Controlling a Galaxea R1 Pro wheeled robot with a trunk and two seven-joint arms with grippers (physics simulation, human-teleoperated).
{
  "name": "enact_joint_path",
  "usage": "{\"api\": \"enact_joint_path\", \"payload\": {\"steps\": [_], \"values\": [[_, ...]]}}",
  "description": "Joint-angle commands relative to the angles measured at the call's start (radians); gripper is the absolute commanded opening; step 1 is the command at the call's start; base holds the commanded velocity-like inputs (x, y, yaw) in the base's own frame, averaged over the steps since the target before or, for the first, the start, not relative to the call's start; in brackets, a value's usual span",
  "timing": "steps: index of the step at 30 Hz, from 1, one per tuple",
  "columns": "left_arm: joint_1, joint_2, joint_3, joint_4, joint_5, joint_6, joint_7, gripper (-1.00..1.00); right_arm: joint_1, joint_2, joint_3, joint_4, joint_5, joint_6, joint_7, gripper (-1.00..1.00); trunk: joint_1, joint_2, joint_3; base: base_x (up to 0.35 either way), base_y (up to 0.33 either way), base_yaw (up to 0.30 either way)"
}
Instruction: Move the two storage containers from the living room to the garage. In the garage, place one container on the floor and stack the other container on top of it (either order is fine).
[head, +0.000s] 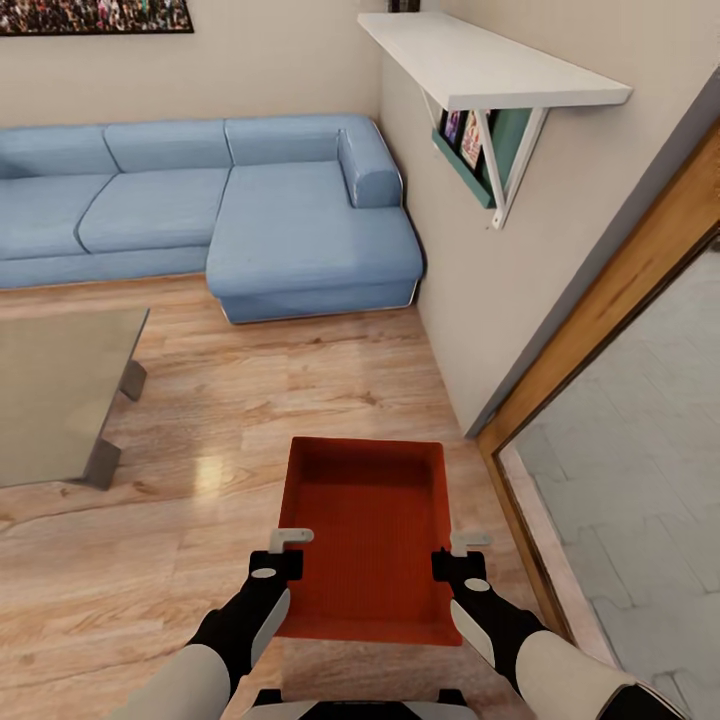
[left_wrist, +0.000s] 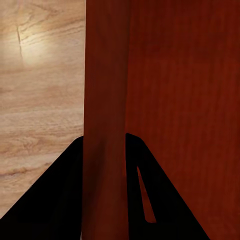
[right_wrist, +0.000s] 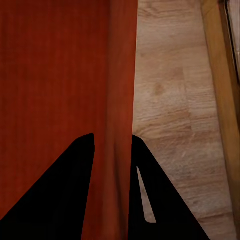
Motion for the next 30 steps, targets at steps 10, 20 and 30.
{"api": "enact_joint_path", "payload": {"steps": [10,20,30], "values": [[0.000,0.002,-0.008,0.008,0.013,0.052,0.015,-1.00,-0.002,-0.001,-0.011,-0.001,0.010,-0.016,-0.020,-1.00,0.001,-0.002,0.015,0.000,0.000,0.000],[0.000,0.002,-0.008,0.008,0.013,0.052,0.014,-1.00,-0.002,-0.001,-0.011,-0.001,0.010,-0.016,-0.021,-1.00,0.001,-0.002,0.030,0.000,0.000,0.000],[0.000,0.002,-0.008,0.008,0.013,0.052,0.014,-1.00,-0.002,-0.001,-0.011,-0.001,0.010,-0.016,-0.022,-1.00,0.001,-0.002,0.046,0.000,0.000,0.000]]}}
